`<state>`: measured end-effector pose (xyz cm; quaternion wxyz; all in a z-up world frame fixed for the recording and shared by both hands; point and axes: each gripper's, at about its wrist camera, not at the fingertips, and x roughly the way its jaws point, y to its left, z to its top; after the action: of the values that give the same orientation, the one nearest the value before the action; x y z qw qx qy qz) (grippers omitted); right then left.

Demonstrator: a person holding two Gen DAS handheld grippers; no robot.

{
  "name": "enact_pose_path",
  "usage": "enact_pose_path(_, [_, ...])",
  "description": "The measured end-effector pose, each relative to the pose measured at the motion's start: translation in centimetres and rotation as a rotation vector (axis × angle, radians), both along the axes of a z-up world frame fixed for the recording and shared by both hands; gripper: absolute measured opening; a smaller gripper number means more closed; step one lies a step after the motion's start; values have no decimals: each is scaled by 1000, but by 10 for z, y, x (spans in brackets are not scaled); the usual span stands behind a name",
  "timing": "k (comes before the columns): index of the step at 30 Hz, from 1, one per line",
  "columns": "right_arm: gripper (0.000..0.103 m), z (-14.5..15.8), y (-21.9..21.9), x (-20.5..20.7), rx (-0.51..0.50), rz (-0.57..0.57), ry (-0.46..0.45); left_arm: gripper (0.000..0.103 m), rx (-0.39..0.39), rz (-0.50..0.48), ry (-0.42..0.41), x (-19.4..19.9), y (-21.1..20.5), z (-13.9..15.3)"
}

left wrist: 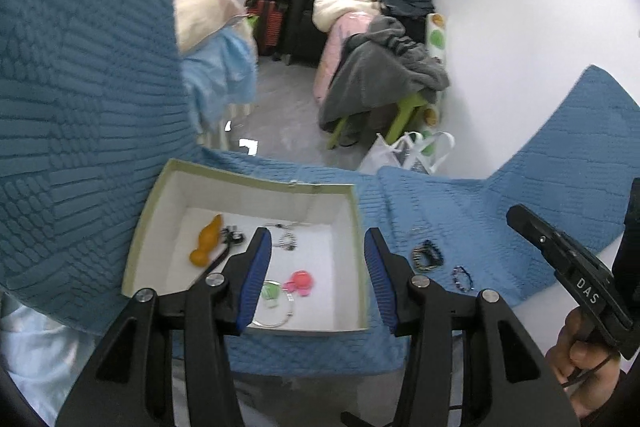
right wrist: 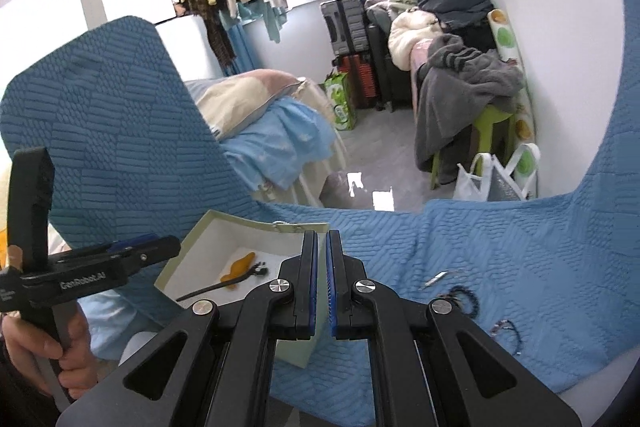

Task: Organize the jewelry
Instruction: 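Withdraw both tools from the box over the remaining bracelets, then grasp the red beaded bracelet with the right tool while the left grasps the patterned bangle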

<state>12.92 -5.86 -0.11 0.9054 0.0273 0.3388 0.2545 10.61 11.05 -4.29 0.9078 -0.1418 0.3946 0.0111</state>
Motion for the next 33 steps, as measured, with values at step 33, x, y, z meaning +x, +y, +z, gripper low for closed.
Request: enact_pose_path(33, [24, -133, -151, 28, -149, -117, 168, 35, -68, -273, 237, 106, -175, -142])
